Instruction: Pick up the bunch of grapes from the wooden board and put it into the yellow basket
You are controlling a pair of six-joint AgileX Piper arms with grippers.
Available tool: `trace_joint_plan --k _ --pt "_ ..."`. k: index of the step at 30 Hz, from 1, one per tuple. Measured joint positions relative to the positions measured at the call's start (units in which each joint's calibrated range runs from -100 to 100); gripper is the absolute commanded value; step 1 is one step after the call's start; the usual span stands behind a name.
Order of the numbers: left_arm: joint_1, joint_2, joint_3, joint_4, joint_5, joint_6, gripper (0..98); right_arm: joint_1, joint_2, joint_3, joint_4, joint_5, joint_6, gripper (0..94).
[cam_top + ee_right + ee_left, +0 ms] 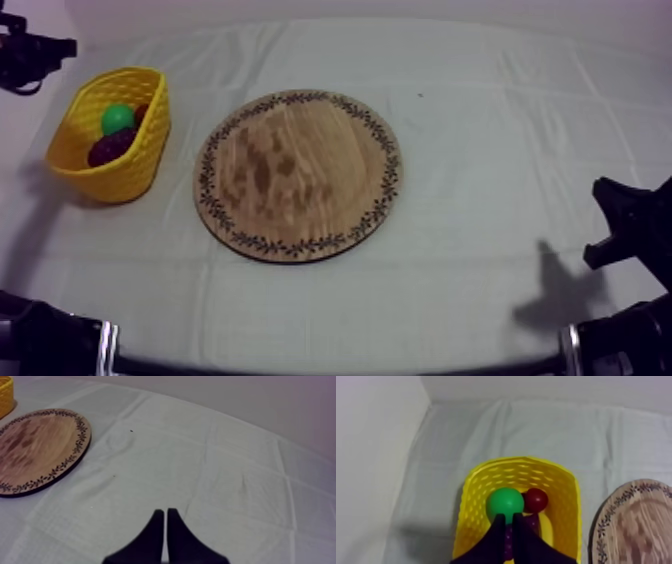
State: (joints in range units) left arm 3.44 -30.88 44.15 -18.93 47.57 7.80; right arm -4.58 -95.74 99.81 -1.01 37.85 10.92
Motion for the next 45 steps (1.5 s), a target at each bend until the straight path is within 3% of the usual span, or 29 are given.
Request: trace_joint_plan --k 4,8,11,14,19,25,29,35,45 --pt "0.0 -9.4 5.2 -1.48 -3.0 1.0 0.2 0.0 0.0 0.0 0.0 0.0 0.0 0.4" --pt "-0.3 -19.1 11.9 -2.38 -6.9 4.6 0.0 0.0 0.0 0.0 0.0 0.0 0.0 0.4" --pt "-1.2 -27.4 17.4 -1.69 -9.4 6.6 0.0 0.0 0.0 0.0 0.0 0.0 0.0 0.4" --pt "-2.2 -34.7 22.9 0.75 -11.4 7.0 0.0 0.0 0.0 0.0 0.0 0.0 0.0 0.4" --pt "-3.7 -45.0 31.9 5.13 -15.3 4.4 0.0 0.0 0.0 0.0 0.0 0.0 0.0 0.4" --pt "-4.6 -55.4 44.9 10.02 -23.2 -3.6 0.0 0.0 0.0 0.0 0.0 0.0 0.0 0.4" --pt "-4.1 -60.4 51.7 11.21 -25.5 -7.1 0.0 0.0 0.0 0.0 0.0 0.0 0.0 0.4" --pt "-2.7 -66.6 55.5 13.68 -21.7 -9.7 0.0 0.0 0.0 0.0 0.0 0.0 0.0 0.4" --pt "-2.9 -68.8 55.7 16.06 -18.0 -10.1 0.0 0.0 0.0 0.0 0.0 0.0 0.0 0.4"
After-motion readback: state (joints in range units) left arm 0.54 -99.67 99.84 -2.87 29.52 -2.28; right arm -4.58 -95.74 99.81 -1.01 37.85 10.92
